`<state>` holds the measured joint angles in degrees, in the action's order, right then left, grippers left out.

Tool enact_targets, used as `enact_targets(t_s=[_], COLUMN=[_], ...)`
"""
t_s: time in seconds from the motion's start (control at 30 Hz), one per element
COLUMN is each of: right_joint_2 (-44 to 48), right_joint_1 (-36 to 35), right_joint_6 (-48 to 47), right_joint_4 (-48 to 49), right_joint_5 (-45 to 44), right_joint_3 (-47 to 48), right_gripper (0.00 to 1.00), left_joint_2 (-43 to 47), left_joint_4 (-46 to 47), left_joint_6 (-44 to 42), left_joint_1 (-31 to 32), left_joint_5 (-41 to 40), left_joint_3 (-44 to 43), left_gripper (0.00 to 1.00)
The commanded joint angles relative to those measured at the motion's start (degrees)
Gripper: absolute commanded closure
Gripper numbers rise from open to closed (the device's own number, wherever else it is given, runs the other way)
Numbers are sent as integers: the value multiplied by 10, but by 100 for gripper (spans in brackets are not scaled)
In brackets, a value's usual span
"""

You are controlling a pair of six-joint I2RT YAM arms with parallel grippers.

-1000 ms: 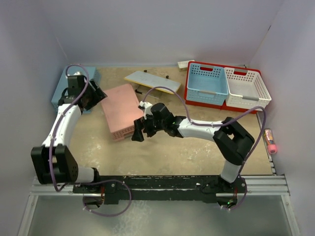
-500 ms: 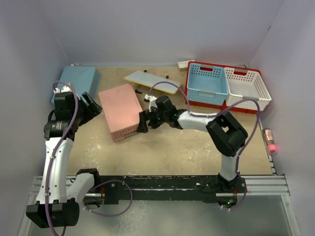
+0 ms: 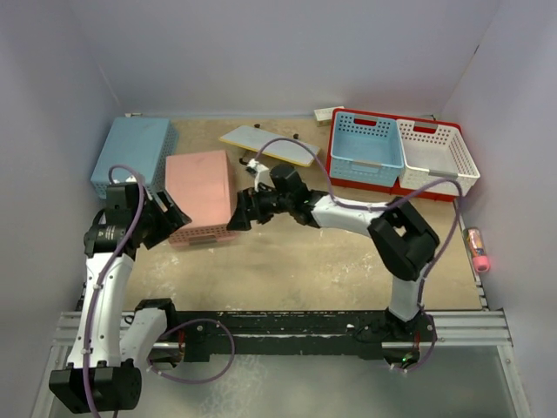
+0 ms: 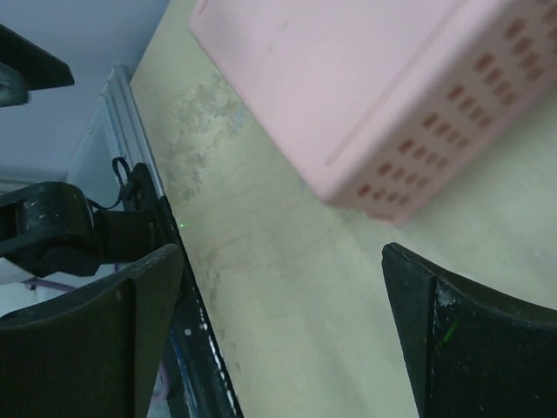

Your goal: Turn the large container upside down

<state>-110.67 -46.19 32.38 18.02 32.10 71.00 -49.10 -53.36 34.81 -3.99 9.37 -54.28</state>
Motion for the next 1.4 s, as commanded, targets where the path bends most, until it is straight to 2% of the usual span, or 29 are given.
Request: enact_targets(t_s=[0.0,0.07,0.17,0.4,0.5,0.67,0.8,1.0,1.17,1.37], right_joint_2=[123,172,247,375,404,413,429,469,506,552], right_joint_1=[42,60,84,90,89,90,90,89,90,90], right_joint_6=[-20,-36,-47,-61,-62,-62,-63,-62,-54,-58], right_joint_4=[-50,-99,-154,-236,-245,-257,-271,-300,-318,-353], right_joint_5=[-78,-134,-206,-293,-310,-319,-325,-340,-351,-386], right_joint_3=[-69,-104,-167,-251,-262,-260,-261,-271,-286,-280], right_gripper=[2,1,1,1,1,1,1,1,1,1], left_joint_2=[25,40,64,53,16,-85,-186,-318,-409,-459], left_joint_4=[5,13,23,98,135,249,309,337,382,341], left_joint_6=[32,61,99,184,179,180,160,113,98,78], left_joint_1=[5,16,57,141,144,144,144,134,90,75], left_joint_5=[30,29,-31,-83,-107,-162,-212,-263,-244,-241], left_joint_3=[36,55,91,169,172,167,122,-6,-78,-158], left_gripper=[29,29,29,30,31,44,51,51,49,48])
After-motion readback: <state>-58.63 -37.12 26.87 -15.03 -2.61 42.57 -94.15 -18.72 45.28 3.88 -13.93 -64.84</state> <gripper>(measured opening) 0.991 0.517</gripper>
